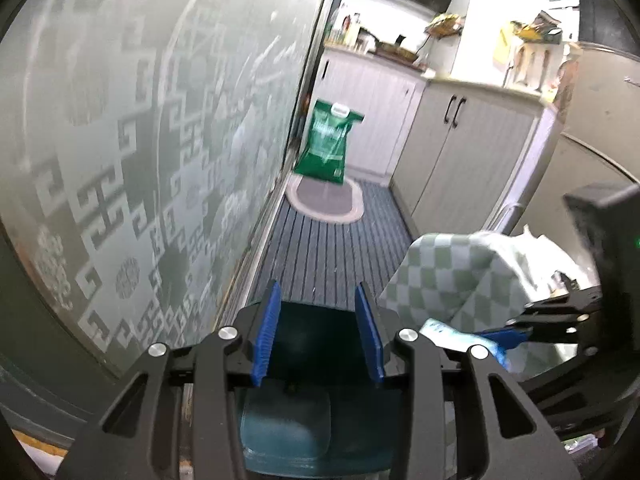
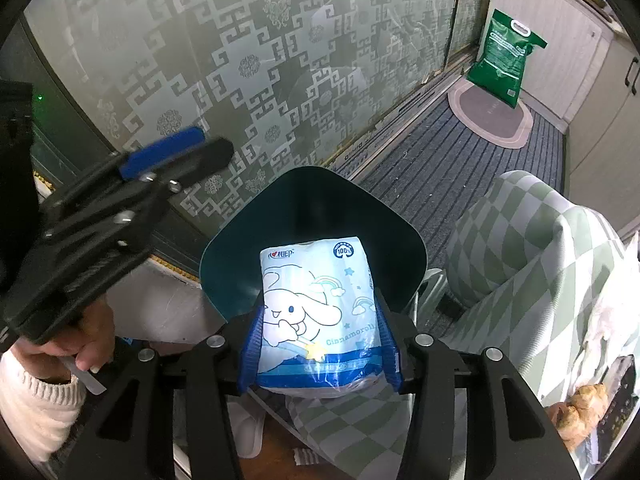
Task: Collect trash
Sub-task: 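Open the left tool over the bin while the right tool releases the wipe pack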
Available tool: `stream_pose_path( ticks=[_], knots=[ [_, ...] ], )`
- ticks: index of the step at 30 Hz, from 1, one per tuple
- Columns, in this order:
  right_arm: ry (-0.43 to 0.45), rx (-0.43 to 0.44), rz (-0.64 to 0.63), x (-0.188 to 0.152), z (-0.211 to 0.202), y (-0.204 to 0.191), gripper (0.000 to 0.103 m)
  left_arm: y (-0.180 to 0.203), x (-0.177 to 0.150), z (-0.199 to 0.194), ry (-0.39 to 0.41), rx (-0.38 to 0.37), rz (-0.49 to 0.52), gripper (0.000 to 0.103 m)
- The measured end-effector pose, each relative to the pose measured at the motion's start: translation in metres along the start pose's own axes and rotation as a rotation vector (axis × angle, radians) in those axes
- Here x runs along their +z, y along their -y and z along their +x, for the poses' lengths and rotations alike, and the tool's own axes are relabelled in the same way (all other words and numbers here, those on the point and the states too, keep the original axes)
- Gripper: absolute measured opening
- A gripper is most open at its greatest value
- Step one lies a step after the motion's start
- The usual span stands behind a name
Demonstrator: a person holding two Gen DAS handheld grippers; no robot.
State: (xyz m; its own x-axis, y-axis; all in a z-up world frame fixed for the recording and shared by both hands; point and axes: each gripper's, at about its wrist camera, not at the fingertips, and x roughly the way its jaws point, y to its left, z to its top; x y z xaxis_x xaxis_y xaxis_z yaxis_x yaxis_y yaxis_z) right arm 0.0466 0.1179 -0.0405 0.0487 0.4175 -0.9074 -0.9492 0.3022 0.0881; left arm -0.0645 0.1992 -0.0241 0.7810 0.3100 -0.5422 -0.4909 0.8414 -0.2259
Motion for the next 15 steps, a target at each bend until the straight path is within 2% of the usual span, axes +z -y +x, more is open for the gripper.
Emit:
stream_pose_path(
  ticks=[3, 9, 15],
  knots=[
    [0.005, 0.008, -0.003, 0.0, 0.0, -0.001, 0.062, 0.004, 0.002, -0.007, 0.038, -0.021, 0.005, 0.05],
    [0.033, 0.004, -0.009, 0.002, -0.004, -0.002, 0.062, 0.008, 0.007, -0.019, 0.093, -0.03, 0.004, 0.051],
    [0.119, -0.025, -0.016, 0.003, -0.025, 0.003, 0.062, 0.014, 0.015, -0.029, 0.14, -0.055, -0.017, 0.054]
  ],
)
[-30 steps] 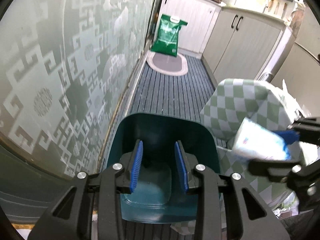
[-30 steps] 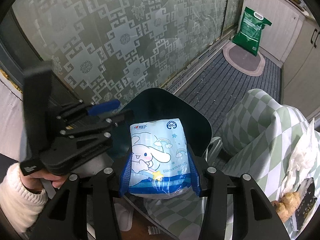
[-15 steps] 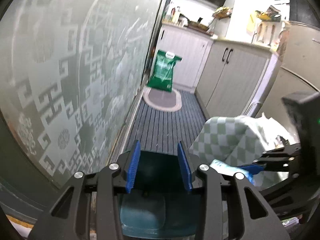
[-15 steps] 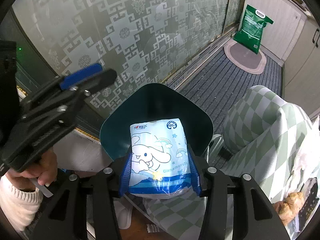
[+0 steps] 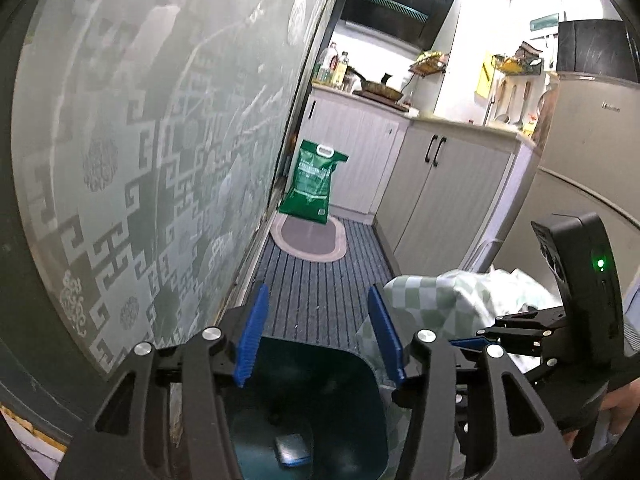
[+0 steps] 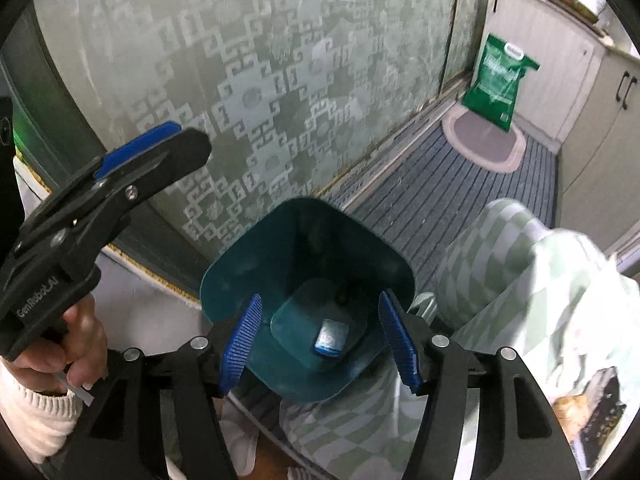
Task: Collect trash
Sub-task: 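Open the left tool over the bin while the right tool releases the wipe pack, then move both tools back to the table and grasp the brown shell with the left tool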
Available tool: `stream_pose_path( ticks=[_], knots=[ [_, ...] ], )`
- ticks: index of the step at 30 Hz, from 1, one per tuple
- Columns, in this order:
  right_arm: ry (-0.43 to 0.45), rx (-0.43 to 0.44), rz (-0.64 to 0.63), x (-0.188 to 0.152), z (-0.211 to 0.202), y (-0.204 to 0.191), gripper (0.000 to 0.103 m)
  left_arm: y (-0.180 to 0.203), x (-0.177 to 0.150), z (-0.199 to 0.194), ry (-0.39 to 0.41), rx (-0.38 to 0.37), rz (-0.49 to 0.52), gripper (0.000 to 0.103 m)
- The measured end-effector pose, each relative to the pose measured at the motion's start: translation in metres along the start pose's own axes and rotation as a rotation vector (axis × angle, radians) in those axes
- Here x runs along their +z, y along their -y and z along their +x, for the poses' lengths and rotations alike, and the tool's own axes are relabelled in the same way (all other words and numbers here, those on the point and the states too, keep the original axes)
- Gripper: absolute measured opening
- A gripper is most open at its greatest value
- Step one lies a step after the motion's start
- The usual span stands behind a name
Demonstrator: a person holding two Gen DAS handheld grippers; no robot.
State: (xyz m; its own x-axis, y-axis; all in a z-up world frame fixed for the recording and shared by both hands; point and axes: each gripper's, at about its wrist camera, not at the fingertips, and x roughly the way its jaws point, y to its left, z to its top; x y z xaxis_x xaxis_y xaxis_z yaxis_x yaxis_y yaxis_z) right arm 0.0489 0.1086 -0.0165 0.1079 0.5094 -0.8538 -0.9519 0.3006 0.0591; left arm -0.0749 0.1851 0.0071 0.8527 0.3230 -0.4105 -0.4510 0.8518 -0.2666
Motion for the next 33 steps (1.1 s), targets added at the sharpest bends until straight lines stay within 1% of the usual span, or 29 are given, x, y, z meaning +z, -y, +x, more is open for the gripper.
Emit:
stream_pose_path(
  ticks=[4, 6, 12, 19, 22, 26, 29, 33],
  knots=[
    [0.049, -0.048, 0.013, 0.001, -0.019, 0.009, 0.062, 0.012, 0.005, -0.009, 0.037, -0.03, 0.018, 0.056],
    [0.065, -0.056, 0.029, 0.001, -0.027, 0.016, 0.062, 0.021, 0.007, -0.012, 0.052, -0.041, 0.039, 0.057],
    [0.106, -0.098, 0.072, -0.006, -0.051, 0.04, 0.062, 0.041, 0.007, -0.009, 0.057, -0.072, 0.066, 0.058],
    [0.144, -0.148, 0.12, -0.027, -0.084, 0.071, 0.062, 0.067, 0.006, -0.004, 0.047, -0.139, 0.078, 0.059],
    [0.165, -0.168, 0.146, -0.038, -0.1, 0.085, 0.062, 0.083, 0.004, 0.002, 0.031, -0.162, 0.097, 0.059],
    [0.191, -0.192, 0.178, -0.054, -0.12, 0.104, 0.062, 0.104, -0.003, 0.015, -0.007, -0.172, 0.133, 0.059],
    [0.206, -0.202, 0.2, -0.063, -0.132, 0.114, 0.062, 0.12, -0.013, 0.024, -0.037, -0.176, 0.181, 0.056],
    [0.214, -0.215, 0.223, -0.079, -0.144, 0.127, 0.062, 0.143, -0.026, 0.034, -0.08, -0.19, 0.262, 0.047]
  ],
)
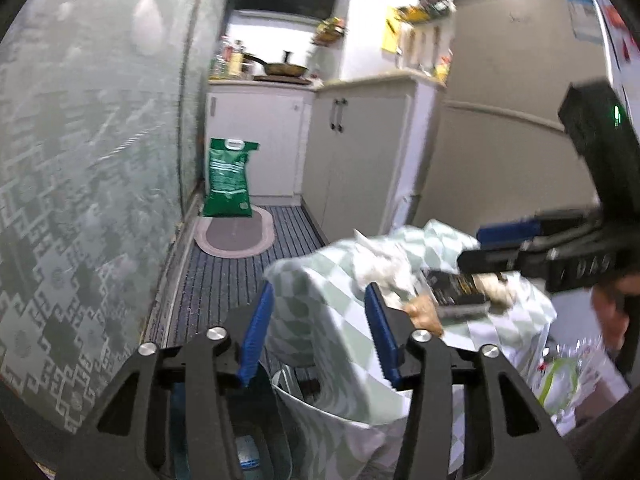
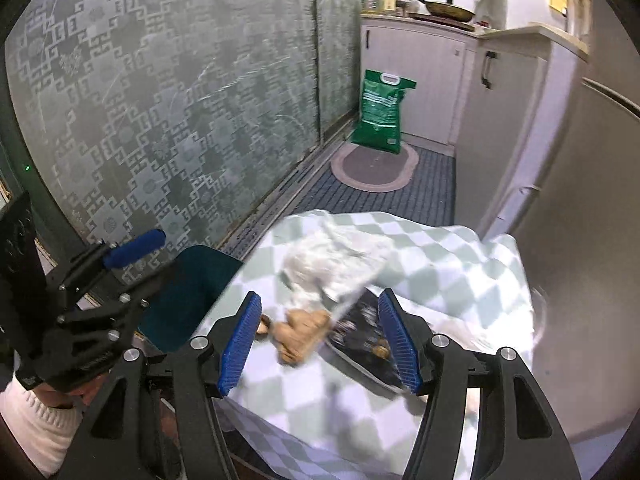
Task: Collect trash
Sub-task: 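Move both tools back to the table and grasp the brown shell with the left tool, then grasp the crumpled plastic bag with the right tool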
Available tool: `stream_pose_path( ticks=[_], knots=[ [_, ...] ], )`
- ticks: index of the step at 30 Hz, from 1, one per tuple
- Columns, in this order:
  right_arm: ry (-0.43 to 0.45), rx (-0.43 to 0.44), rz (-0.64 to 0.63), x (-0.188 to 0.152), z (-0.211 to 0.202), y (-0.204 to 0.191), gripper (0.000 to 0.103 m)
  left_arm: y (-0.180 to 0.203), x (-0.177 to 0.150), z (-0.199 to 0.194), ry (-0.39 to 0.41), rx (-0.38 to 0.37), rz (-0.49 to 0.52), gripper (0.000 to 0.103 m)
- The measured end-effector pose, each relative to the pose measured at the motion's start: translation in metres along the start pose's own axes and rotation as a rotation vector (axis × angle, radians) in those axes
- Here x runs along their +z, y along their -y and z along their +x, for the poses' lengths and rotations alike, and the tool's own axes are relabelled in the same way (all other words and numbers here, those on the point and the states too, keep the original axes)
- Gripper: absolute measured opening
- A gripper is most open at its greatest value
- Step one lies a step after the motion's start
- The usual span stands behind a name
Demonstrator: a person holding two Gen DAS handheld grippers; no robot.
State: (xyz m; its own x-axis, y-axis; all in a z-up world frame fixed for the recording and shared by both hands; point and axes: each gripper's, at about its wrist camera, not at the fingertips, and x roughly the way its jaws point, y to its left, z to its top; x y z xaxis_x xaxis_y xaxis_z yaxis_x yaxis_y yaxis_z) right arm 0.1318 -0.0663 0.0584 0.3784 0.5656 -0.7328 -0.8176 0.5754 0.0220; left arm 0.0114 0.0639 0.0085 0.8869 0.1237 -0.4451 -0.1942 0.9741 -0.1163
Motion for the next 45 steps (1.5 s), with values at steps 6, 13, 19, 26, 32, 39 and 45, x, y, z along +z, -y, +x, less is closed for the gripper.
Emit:
stream_pose_path(
  ticks=[6, 13, 19, 26, 32, 39, 45],
  knots=[
    [0.006, -0.028, 0.039, -0.016, -0.014, 0.026, 0.062, 0.027, -0.008, 0.017, -0.053, -0.017, 0.098, 0.035],
    [0.019, -0.049, 0.064, -0.027, -0.03, 0.047, 0.062, 0.046, -0.012, 0.029, -0.084, -0.039, 0.132, 0.033],
    [0.024, -0.071, 0.089, -0.036, -0.038, 0.063, 0.062, 0.059, -0.018, 0.042, -0.13, -0.004, 0.169, 0.031],
    [0.058, -0.106, 0.152, -0.042, -0.054, 0.091, 0.062, 0.064, -0.022, 0.052, -0.166, 0.025, 0.191, 0.024],
    [0.054, -0.132, 0.185, -0.05, -0.057, 0.109, 0.062, 0.065, -0.023, 0.057, -0.173, 0.035, 0.186, 0.021],
    [0.008, -0.142, 0.14, -0.059, -0.042, 0.105, 0.057, 0.061, -0.015, 0.052, -0.148, 0.011, 0.129, 0.021],
    [-0.078, -0.169, -0.063, -0.064, -0.017, 0.069, 0.043, 0.055, -0.01, 0.047, -0.128, -0.007, 0.077, 0.021]
  ],
)
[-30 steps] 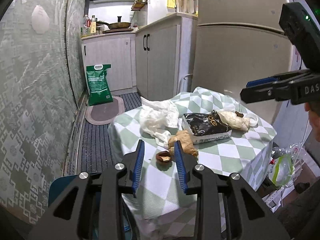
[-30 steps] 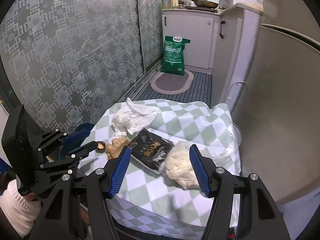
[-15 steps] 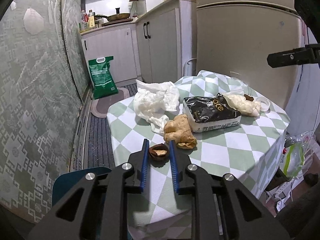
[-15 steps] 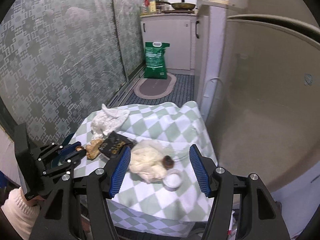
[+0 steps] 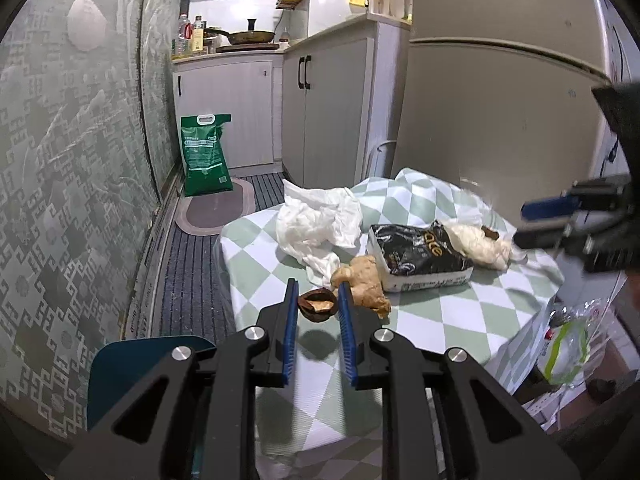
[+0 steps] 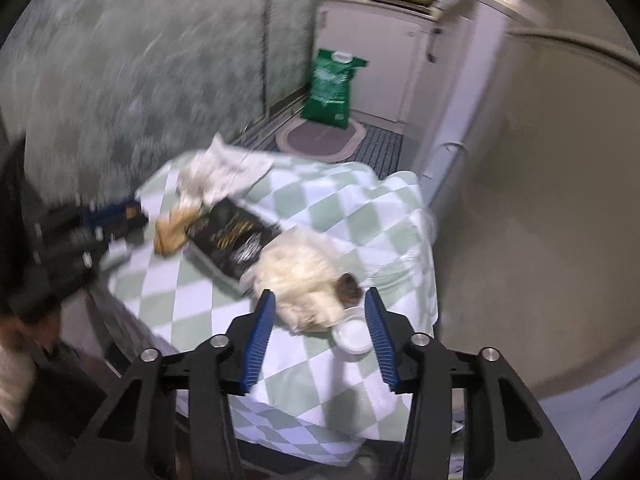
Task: Collect trash
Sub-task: 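Grasp the crumpled plastic bag with the right tool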
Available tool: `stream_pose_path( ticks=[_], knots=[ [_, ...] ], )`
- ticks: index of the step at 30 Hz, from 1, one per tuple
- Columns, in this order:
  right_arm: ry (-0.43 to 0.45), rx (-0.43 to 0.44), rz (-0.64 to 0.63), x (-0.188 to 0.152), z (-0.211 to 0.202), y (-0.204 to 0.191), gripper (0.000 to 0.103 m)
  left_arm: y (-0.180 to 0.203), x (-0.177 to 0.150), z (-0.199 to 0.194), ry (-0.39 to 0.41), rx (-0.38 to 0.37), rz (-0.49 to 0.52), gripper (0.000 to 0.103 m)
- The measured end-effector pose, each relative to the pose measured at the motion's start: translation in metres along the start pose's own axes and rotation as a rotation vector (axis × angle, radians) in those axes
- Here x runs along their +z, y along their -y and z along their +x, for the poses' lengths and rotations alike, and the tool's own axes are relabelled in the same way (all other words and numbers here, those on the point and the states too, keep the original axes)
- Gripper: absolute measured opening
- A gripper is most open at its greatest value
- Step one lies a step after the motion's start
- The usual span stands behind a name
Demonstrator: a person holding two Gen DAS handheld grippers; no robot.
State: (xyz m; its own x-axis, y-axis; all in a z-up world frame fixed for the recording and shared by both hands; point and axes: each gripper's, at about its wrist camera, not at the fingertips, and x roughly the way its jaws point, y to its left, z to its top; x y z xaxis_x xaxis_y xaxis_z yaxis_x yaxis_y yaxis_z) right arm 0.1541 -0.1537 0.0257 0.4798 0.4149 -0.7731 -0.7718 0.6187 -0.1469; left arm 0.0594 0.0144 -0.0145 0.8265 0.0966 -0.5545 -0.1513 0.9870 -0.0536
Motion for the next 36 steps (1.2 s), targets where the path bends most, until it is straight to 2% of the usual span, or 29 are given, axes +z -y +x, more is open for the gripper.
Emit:
stream_pose_path(
  ticks=[8, 12, 15, 22, 30, 31, 33, 36],
  knots=[
    [-0.051, -0.011, -0.089, -0.001, 0.018, -0.02, 0.041, -0.016, 0.004, -0.007, 0.01, -0.057, -0.094, 0.021],
    [-0.069, -0.032, -0.129, -0.001, 0.028, -0.027, 0.032, -0.021, 0.005, -0.009, 0.011, -0.082, -0.127, 0.021],
    [-0.067, -0.056, -0.14, 0.002, 0.033, -0.027, 0.029, -0.021, 0.005, -0.012, 0.015, -0.088, -0.129, 0.021],
    [-0.059, -0.041, -0.131, 0.005, 0.031, -0.027, 0.029, -0.022, 0.005, -0.013, 0.014, -0.095, -0.133, 0.021],
    [-0.058, -0.102, -0.168, 0.009, 0.043, -0.035, 0.036, -0.023, 0.004, -0.014, 0.014, -0.1, -0.132, 0.021],
    [-0.057, -0.1, -0.164, 0.01, 0.044, -0.034, 0.034, -0.023, 0.005, -0.014, 0.014, -0.098, -0.131, 0.021],
    [-0.06, -0.099, -0.158, 0.011, 0.046, -0.033, 0.021, -0.023, 0.005, -0.014, 0.015, -0.099, -0.133, 0.021],
    [-0.049, -0.099, -0.142, 0.011, 0.045, -0.03, 0.018, -0.023, 0.005, -0.014, 0.017, -0.099, -0.134, 0.021]
  ],
)
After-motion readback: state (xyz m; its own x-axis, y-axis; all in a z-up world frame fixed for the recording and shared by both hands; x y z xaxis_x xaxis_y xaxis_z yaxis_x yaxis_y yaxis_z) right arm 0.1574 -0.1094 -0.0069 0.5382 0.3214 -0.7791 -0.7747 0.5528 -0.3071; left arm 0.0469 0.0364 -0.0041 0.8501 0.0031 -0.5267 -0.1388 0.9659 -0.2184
